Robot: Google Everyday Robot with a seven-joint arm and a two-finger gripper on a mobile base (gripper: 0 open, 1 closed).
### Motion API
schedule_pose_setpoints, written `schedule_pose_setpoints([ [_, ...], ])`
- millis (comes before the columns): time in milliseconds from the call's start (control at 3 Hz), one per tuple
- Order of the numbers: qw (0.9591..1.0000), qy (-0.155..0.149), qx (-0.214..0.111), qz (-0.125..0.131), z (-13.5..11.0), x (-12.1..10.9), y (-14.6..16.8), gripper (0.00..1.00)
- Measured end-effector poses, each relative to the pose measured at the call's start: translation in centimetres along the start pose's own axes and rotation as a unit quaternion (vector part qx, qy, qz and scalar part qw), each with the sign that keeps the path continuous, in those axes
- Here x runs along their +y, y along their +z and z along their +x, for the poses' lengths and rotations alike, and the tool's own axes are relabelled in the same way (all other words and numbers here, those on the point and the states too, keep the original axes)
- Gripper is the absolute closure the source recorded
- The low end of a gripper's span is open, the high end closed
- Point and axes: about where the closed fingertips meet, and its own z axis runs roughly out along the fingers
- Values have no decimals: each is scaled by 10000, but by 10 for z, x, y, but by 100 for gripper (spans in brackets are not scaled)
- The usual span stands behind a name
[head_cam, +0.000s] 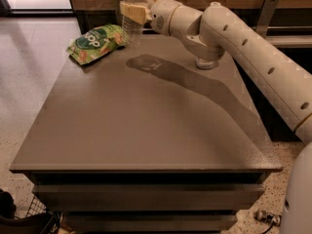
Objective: Move water bottle near green rice chip bag
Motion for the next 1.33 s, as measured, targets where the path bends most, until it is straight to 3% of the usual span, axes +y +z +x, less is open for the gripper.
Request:
schedule_pose_setpoints([
  [667,9992,-204,336,40,22,-20,31,100],
  [1333,9965,-501,676,12,51,-22,56,100],
])
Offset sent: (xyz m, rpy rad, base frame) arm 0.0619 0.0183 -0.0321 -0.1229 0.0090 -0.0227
